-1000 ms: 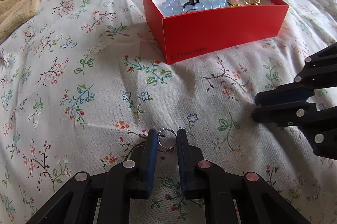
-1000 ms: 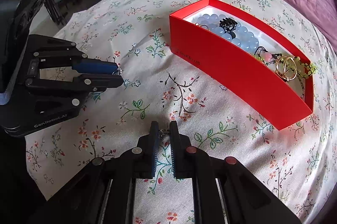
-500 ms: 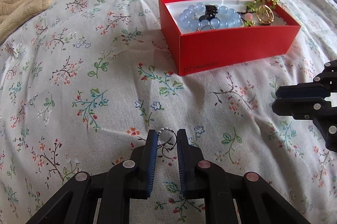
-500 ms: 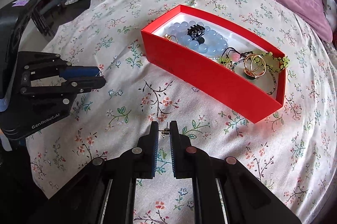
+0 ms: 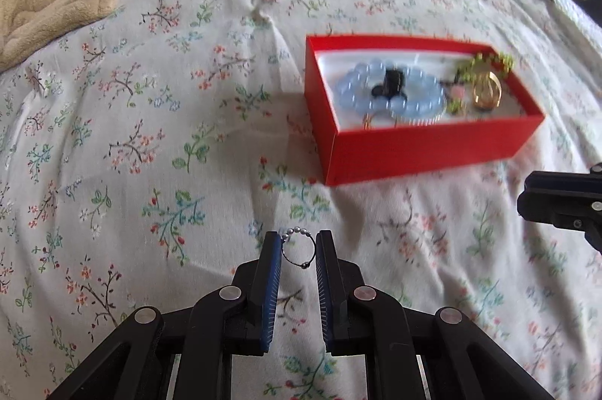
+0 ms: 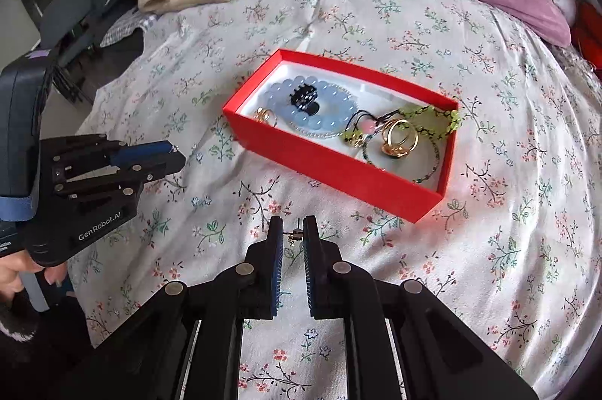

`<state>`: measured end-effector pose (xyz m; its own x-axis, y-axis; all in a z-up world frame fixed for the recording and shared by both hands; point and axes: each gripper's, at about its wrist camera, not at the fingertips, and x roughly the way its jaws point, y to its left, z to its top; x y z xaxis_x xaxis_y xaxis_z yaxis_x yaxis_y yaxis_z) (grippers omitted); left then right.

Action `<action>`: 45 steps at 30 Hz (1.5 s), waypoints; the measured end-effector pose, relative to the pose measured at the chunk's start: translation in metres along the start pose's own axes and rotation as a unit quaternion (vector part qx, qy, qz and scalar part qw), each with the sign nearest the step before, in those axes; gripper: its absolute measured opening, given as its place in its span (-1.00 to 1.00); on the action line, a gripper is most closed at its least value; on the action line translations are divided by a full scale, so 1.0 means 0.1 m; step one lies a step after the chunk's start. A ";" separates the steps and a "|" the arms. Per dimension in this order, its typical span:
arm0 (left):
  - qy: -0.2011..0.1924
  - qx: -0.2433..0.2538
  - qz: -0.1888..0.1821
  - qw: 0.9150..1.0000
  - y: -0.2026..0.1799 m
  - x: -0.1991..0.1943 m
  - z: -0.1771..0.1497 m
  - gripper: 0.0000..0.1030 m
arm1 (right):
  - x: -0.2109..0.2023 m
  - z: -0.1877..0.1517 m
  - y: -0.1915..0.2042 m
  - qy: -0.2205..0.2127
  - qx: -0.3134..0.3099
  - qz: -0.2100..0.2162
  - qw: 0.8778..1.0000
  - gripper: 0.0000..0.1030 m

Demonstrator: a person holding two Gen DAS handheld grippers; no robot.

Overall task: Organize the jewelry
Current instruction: 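Carry the silver ring and earring into the red box and open both tools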

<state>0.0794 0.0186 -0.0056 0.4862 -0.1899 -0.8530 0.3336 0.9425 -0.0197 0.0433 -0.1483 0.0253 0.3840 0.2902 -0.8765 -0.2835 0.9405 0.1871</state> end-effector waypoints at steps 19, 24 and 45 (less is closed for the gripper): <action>-0.057 -0.038 -0.072 0.995 -0.53 0.15 0.60 -0.74 | -0.06 0.39 -0.69 -0.050 0.127 0.008 0.991 -0.78; -0.050 -0.016 -0.066 0.996 -0.73 0.29 0.65 -0.74 | 0.06 0.42 -0.80 -0.040 0.149 0.001 0.988 -0.78; -0.039 0.016 -0.046 0.998 -0.80 0.33 0.64 -0.42 | 0.01 0.38 -0.86 -0.044 0.156 0.017 0.987 -0.51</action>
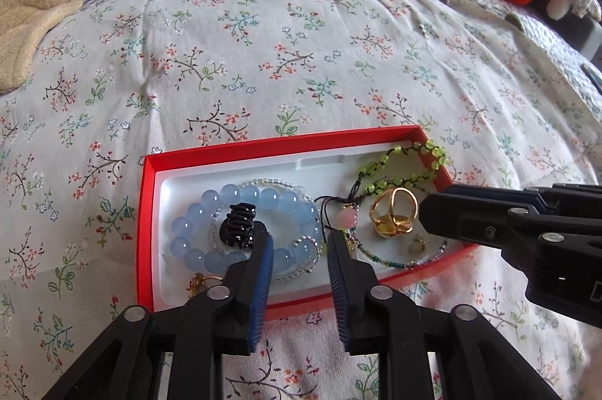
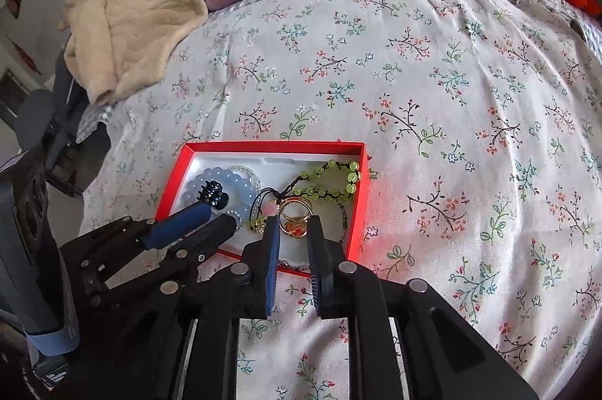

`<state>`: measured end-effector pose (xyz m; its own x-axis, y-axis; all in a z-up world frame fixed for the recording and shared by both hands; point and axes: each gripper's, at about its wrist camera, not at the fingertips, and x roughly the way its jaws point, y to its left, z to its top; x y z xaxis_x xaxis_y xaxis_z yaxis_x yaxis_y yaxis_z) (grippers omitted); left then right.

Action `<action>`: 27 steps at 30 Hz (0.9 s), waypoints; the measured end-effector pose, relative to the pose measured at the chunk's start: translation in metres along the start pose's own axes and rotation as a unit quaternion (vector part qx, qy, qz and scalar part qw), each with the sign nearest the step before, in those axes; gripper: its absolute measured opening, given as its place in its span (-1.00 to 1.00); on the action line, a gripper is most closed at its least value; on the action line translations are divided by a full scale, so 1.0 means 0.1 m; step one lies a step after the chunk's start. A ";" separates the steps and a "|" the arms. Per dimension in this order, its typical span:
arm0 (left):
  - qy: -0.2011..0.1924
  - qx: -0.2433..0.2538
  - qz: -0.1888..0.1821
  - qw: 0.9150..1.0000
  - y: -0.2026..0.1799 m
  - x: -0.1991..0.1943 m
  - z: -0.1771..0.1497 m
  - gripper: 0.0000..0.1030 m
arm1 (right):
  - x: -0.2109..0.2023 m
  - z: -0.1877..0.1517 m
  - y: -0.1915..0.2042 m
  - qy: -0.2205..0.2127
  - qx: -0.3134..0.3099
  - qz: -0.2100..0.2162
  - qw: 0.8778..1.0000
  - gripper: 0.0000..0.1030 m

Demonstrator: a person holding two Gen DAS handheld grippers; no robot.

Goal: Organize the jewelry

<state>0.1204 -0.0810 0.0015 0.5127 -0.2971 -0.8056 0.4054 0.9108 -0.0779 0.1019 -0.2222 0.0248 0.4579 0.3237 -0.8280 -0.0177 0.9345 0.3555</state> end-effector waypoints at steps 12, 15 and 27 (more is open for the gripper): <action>0.017 -0.007 0.032 0.999 0.06 -0.26 -0.14 0.42 | -0.32 -0.15 -0.02 -0.009 -0.015 -0.027 0.999 0.22; 0.027 -0.020 0.048 0.998 0.09 -0.30 -0.21 0.69 | -0.38 -0.22 -0.02 -0.006 -0.022 -0.044 0.999 0.37; 0.059 -0.050 0.071 0.994 0.15 -0.45 -0.49 0.98 | -0.54 -0.54 -0.02 -0.004 -0.024 -0.095 0.995 1.00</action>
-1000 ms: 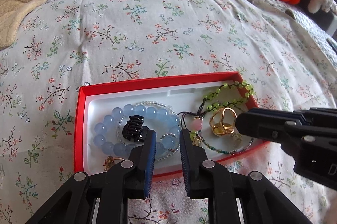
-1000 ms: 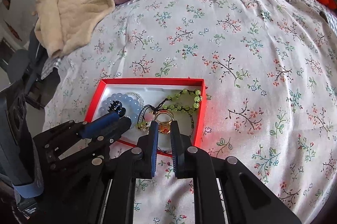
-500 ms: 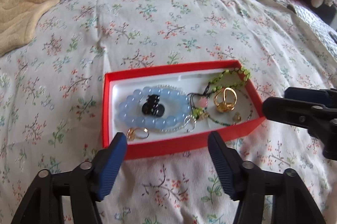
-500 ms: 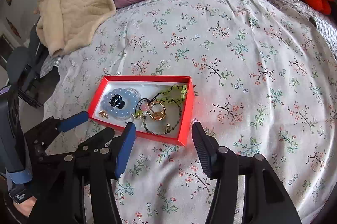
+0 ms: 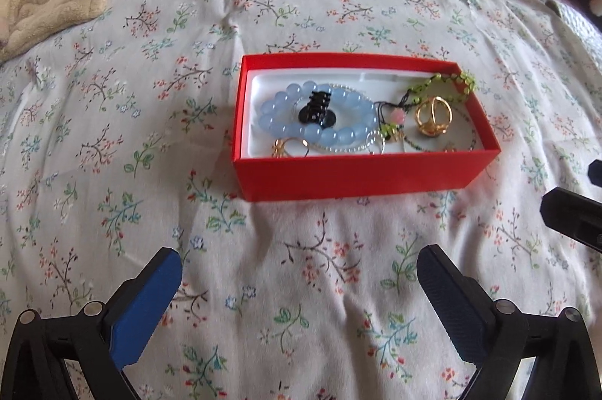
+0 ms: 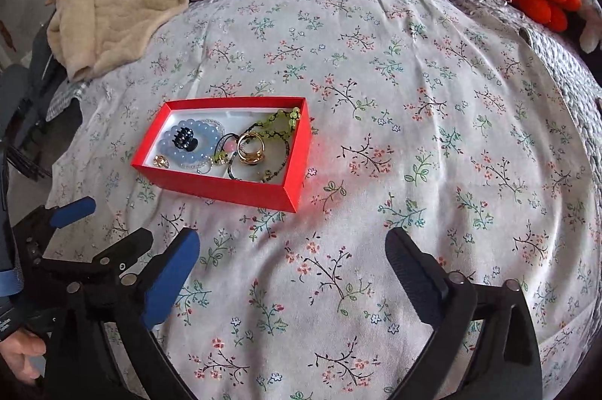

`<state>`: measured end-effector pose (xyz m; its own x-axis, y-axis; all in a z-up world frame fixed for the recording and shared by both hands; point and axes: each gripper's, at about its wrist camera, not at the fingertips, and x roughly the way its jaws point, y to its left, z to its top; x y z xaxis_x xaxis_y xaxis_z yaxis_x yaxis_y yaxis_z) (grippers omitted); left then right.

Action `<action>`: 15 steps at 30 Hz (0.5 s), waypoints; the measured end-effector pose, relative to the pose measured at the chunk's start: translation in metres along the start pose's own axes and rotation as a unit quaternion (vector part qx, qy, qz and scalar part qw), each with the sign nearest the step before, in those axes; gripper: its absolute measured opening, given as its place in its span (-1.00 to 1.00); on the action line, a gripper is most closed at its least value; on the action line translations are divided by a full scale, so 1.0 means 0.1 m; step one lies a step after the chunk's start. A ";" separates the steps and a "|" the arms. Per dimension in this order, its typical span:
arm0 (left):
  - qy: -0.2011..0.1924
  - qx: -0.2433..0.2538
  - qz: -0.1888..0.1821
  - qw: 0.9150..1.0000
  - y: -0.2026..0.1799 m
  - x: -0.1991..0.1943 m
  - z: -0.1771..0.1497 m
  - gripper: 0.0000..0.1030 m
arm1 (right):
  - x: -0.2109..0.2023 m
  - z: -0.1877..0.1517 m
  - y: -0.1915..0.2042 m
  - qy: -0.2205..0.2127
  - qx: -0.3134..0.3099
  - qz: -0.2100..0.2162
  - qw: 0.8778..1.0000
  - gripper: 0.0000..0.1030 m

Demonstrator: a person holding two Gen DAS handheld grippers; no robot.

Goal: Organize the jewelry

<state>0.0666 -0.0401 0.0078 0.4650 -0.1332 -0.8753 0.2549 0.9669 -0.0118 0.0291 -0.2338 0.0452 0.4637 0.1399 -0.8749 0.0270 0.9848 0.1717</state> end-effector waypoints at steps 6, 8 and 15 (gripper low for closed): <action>0.019 -0.008 0.000 1.000 0.03 -0.04 -0.11 0.98 | -0.05 -0.13 0.09 0.005 -0.018 -0.036 0.999 1.00; 0.028 -0.018 -0.002 0.999 0.06 -0.04 -0.14 0.98 | -0.07 -0.16 0.14 0.002 -0.032 -0.047 0.998 1.00; 0.019 -0.044 0.018 0.999 0.15 -0.09 -0.17 0.98 | -0.09 -0.20 0.26 -0.003 -0.041 -0.059 0.997 1.00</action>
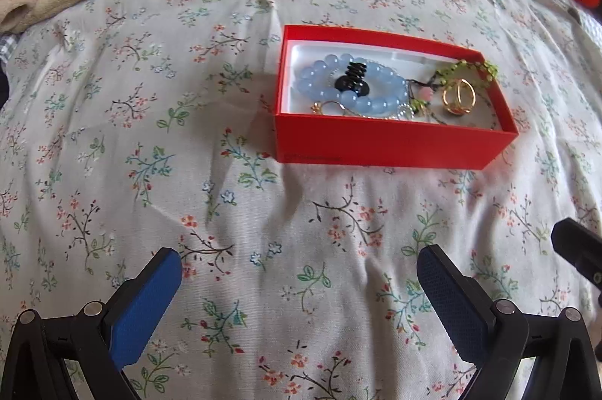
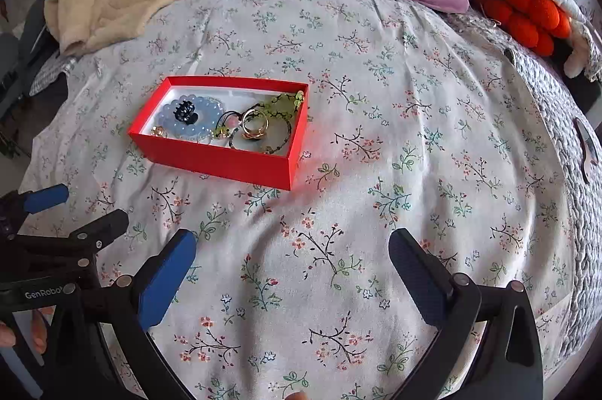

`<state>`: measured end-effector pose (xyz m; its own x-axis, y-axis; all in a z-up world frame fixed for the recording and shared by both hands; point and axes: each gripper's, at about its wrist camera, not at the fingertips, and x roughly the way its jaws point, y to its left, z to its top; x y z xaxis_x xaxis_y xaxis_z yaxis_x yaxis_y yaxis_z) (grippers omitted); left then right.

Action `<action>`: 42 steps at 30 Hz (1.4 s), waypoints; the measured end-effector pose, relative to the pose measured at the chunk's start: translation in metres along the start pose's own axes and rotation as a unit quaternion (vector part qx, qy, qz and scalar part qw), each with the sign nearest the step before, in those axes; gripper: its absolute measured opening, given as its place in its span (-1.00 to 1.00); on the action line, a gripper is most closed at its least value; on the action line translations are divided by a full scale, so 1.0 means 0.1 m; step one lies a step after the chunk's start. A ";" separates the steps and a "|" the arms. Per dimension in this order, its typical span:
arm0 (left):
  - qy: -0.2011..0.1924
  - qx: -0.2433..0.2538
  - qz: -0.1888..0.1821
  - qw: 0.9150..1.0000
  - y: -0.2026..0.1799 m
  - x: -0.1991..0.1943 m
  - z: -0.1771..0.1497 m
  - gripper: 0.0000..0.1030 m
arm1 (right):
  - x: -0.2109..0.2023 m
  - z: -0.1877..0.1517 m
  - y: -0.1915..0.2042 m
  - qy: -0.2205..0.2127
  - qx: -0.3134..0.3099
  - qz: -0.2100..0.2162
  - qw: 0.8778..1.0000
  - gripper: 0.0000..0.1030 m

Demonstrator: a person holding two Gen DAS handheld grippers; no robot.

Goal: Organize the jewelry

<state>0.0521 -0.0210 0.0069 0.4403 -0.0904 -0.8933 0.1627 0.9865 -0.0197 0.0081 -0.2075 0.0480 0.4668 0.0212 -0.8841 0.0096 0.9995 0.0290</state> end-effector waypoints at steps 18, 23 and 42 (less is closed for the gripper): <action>-0.016 -0.005 0.015 1.000 -0.01 0.00 0.03 0.98 | 0.19 -0.01 0.08 0.015 -0.004 -0.028 0.999 1.00; -0.017 -0.007 0.013 1.000 0.00 0.00 0.03 0.99 | 0.18 0.00 0.07 0.011 -0.002 -0.029 1.000 1.00; -0.023 0.003 0.024 0.999 -0.01 -0.02 0.03 0.99 | 0.21 0.00 0.06 0.017 -0.004 -0.031 0.999 1.00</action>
<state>0.0536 -0.0226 0.0098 0.4876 -0.0502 -0.8716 0.1460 0.9890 0.0247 0.0179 -0.2012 0.0293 0.4359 -0.0409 -0.8991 0.0310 0.9991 -0.0304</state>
